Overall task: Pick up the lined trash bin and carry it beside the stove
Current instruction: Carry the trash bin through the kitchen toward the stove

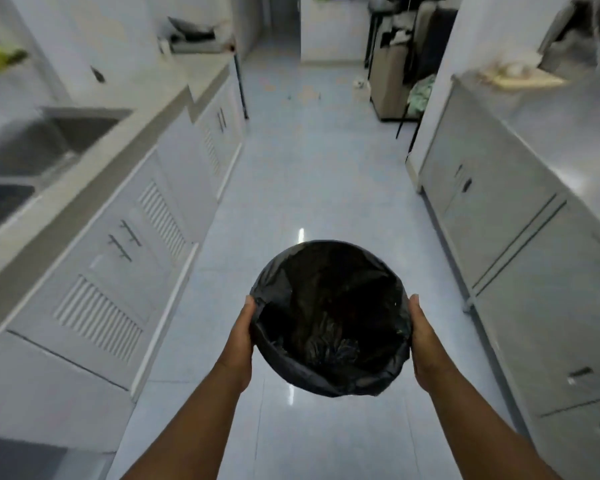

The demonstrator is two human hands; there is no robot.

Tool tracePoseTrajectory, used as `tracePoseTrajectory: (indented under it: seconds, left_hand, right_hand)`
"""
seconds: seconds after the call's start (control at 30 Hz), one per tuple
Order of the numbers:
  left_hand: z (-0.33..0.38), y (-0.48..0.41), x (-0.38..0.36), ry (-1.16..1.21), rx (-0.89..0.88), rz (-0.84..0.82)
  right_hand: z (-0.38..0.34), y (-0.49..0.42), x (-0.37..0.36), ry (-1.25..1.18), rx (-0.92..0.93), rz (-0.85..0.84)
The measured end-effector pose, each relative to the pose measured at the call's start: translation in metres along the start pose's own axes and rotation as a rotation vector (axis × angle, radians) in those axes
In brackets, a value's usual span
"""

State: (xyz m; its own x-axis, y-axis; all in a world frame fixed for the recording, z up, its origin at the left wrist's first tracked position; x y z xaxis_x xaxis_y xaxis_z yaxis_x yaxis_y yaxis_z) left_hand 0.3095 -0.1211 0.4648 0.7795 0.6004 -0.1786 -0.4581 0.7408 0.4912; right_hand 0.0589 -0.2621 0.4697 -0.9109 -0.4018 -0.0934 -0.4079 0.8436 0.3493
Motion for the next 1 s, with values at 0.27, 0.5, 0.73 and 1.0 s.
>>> tracePoseTrajectory:
  seconds: [0.27, 0.5, 0.73, 1.0]
  left_hand:
    - [0.232, 0.093, -0.014, 0.128, -0.237, -0.147]
    - [0.346, 0.129, -0.007, 0.153, -0.404, -0.221]
    - [0.381, 0.102, -0.003, 0.149, -0.405, -0.225]
    - [0.409, 0.012, -0.035, 0.116, -0.374, -0.204]
  right_hand:
    - [-0.219, 0.066, -0.072, -0.149, 0.220, -0.094]
    - [-0.314, 0.074, -0.111, -0.106, 0.297, -0.077]
    - [-0.349, 0.048, -0.127, -0.087, 0.342, -0.064]
    - [-0.374, -0.047, -0.116, -0.079, 0.330, -0.071]
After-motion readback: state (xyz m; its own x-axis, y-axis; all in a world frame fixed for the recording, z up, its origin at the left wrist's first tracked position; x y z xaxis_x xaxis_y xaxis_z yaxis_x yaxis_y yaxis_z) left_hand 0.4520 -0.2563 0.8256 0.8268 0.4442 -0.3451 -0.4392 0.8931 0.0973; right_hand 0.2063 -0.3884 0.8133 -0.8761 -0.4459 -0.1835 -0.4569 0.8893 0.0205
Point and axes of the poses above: each hand's wrist, its own y-axis away from the middle knuckle, its own x-axis out of the back of the hand, z = x × y, the point moved 10 cm from there along -y, towards the middle knuckle, and after that the axes turned 6 degrees about x, right-handed, at the moved point
